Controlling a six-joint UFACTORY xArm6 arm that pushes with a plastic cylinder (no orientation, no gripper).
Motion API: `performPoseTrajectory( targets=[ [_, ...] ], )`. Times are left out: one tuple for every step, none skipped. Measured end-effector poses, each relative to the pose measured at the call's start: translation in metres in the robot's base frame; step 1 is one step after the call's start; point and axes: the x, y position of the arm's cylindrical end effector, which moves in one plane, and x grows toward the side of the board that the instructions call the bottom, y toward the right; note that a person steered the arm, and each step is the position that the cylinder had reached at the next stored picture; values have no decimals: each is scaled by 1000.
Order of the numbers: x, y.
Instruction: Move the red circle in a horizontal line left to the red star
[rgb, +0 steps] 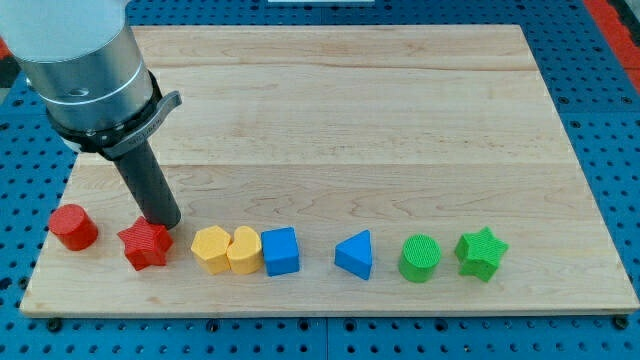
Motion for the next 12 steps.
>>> performPoseTrajectory(
  targets=[
    [-21, -8],
    [-25, -31],
    [-25, -67],
    [-19, -84],
    [10, -85],
    [23, -85],
    [-12, -70],
    [-40, -71],
    [-51, -108],
    [0, -139],
    [3, -139],
    [32, -137]
  ],
)
